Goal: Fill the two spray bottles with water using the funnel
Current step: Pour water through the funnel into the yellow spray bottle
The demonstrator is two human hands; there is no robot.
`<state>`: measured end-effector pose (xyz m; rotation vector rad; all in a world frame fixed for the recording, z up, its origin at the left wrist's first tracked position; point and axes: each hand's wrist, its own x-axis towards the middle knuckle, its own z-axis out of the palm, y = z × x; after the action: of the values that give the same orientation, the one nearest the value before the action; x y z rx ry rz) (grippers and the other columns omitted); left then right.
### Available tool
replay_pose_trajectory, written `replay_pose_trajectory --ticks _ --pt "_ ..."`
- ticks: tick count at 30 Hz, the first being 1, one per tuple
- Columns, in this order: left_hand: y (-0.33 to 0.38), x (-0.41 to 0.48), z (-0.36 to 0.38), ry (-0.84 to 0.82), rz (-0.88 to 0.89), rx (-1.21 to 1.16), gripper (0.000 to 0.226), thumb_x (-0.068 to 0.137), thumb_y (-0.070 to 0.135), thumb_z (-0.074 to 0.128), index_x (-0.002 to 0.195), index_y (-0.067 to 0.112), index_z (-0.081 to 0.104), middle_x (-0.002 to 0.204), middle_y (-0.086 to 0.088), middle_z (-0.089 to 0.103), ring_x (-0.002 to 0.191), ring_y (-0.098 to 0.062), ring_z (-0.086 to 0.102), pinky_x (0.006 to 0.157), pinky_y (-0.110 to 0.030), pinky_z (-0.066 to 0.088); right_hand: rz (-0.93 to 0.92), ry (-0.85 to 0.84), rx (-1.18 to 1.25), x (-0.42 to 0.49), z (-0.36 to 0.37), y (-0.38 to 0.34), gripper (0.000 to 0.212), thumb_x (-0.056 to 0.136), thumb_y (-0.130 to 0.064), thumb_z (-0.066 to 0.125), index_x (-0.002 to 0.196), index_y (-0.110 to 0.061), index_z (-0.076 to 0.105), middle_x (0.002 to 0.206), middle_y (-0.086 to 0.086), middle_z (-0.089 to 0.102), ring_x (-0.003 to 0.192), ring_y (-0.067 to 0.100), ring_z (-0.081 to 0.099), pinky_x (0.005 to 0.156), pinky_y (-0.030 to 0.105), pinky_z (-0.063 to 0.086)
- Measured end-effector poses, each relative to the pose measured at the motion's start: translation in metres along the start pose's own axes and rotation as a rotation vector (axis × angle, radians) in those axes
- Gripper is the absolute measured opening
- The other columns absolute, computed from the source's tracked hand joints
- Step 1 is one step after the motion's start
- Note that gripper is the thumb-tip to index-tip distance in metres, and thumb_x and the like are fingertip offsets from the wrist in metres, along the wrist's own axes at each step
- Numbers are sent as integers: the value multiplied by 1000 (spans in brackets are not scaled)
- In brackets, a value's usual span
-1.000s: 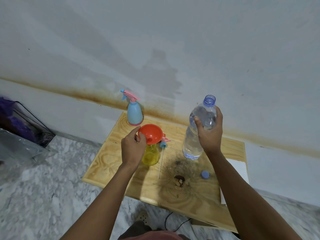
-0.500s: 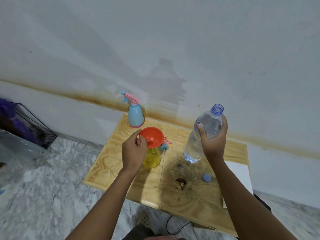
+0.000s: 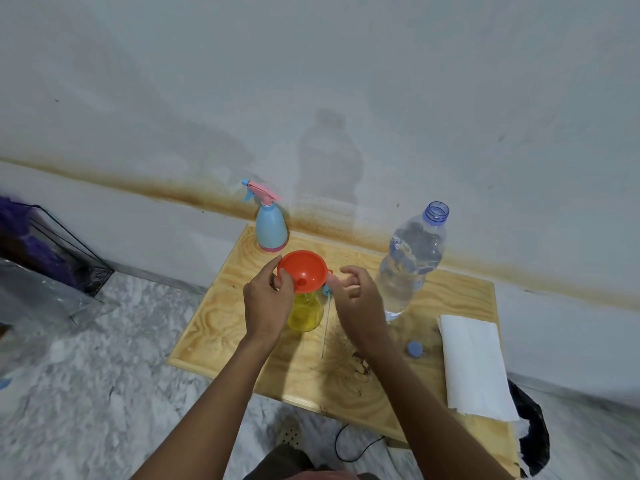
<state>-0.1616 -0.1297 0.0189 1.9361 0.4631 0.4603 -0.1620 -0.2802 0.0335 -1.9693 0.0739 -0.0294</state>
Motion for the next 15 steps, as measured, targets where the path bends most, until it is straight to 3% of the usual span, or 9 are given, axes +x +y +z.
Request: replay_pose_trajectory --ticks 2,4,7,9,12,15 --pt "-2 0 -1 -8 -5 -2 34 98 21 55 130 16 65 62 6 57 59 -6 54 65 -20 48 211 -117 91 15 10 -9 56 86 -55 65 130 -22 54 110 3 68 96 16 67 89 42 57" --pt "-4 0 -1 -21 -8 -1 34 98 23 55 130 17 65 61 8 55 57 -5 52 63 -16 45 257 -131 66 26 16 -12 64 83 -57 64 133 -17 55 107 12 73 91 21 71 88 49 58" --pt "-6 2 -4 -60 -16 -29 35 99 25 56 133 20 63 60 9 53 54 -2 51 59 -11 43 227 -149 -4 33 19 -14 36 93 -32 64 122 -9 65 95 14 75 67 17 71 68 38 60" --pt "-8 1 -9 -94 2 -73 35 100 27 54 135 23 60 60 2 56 54 -3 51 58 -14 45 208 -145 -25 36 16 -17 22 94 -17 60 112 -8 70 82 7 73 56 11 66 54 26 51" --pt "-21 3 -15 -108 3 -134 37 103 24 48 140 28 54 73 -12 65 51 -5 46 57 -26 45 218 -108 0 39 11 -20 20 92 -10 55 105 -11 71 74 3 71 57 11 66 50 23 50" --pt "-38 6 -14 -226 -29 -103 41 101 20 51 140 32 51 98 3 63 71 -6 55 66 -25 46 209 -100 44 39 5 -21 16 91 -10 57 101 -14 69 68 3 69 50 5 64 48 20 49"
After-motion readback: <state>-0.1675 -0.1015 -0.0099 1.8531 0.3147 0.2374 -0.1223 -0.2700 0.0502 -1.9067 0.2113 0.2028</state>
